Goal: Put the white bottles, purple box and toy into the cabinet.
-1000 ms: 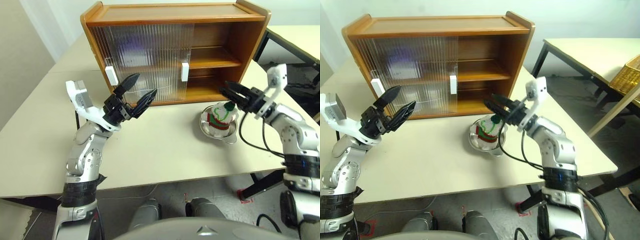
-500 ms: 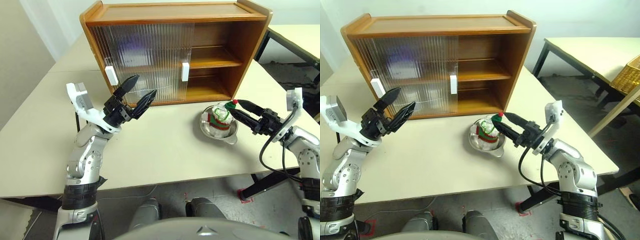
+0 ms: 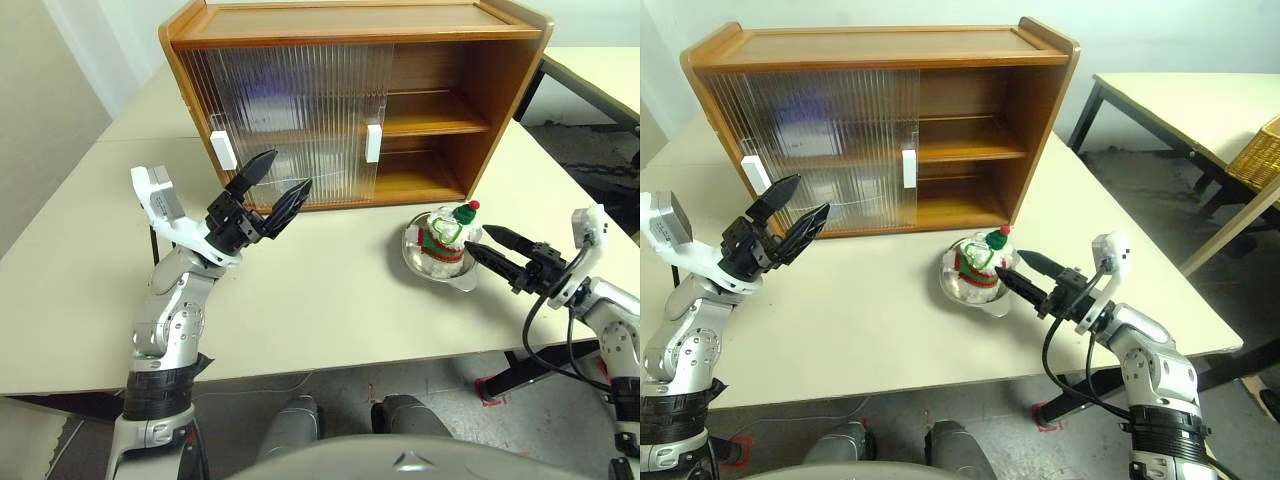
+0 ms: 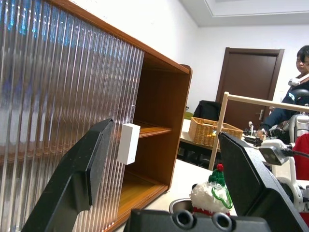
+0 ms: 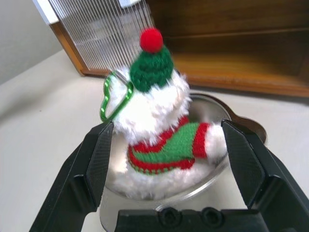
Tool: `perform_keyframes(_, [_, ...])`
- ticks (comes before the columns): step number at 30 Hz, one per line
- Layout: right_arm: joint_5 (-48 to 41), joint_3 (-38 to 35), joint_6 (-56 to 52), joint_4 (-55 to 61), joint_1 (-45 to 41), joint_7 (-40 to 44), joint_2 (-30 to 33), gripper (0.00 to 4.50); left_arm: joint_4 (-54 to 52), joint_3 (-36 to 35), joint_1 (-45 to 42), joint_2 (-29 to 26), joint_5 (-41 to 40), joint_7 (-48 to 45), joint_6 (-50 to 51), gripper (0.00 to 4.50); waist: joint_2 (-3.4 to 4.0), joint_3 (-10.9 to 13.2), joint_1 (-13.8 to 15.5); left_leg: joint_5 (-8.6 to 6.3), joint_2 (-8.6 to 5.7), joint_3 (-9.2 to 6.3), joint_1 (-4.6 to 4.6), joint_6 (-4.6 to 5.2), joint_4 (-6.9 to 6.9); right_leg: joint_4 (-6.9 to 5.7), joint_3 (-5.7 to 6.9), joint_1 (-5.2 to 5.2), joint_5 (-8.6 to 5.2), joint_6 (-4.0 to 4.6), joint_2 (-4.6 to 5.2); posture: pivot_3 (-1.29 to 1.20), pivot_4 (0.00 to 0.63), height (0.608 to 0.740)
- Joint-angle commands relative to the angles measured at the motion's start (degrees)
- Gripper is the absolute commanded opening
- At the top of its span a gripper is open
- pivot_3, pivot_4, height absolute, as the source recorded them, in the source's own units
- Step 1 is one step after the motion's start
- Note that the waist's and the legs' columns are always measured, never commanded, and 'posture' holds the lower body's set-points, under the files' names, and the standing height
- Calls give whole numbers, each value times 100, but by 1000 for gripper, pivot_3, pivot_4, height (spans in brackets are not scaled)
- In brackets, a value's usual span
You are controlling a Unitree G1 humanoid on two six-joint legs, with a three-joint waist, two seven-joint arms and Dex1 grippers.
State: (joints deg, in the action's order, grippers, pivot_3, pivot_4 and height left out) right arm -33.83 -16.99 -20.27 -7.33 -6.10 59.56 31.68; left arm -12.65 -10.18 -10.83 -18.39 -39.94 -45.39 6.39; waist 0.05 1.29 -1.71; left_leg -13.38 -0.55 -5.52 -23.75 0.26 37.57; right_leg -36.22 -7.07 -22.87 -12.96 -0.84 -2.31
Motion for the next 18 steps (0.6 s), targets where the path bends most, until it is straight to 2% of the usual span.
perform_keyframes(1, [74, 128, 62, -89, -21, 50, 7, 4463, -70, 6, 3, -38, 27, 25, 32, 4500, -2, 7, 0, 0, 0, 0, 0, 0, 0, 0, 0, 0, 0, 0, 0, -39, 52, 740])
perform_keyframes(18, [619, 677, 621, -698, -547, -118, -324, 4463, -236, -21, 31, -99, 8, 165, 53, 4500, 15, 60, 13, 1, 1, -1, 1, 2, 0, -1, 1, 1, 1, 3, 0, -11, 53, 740])
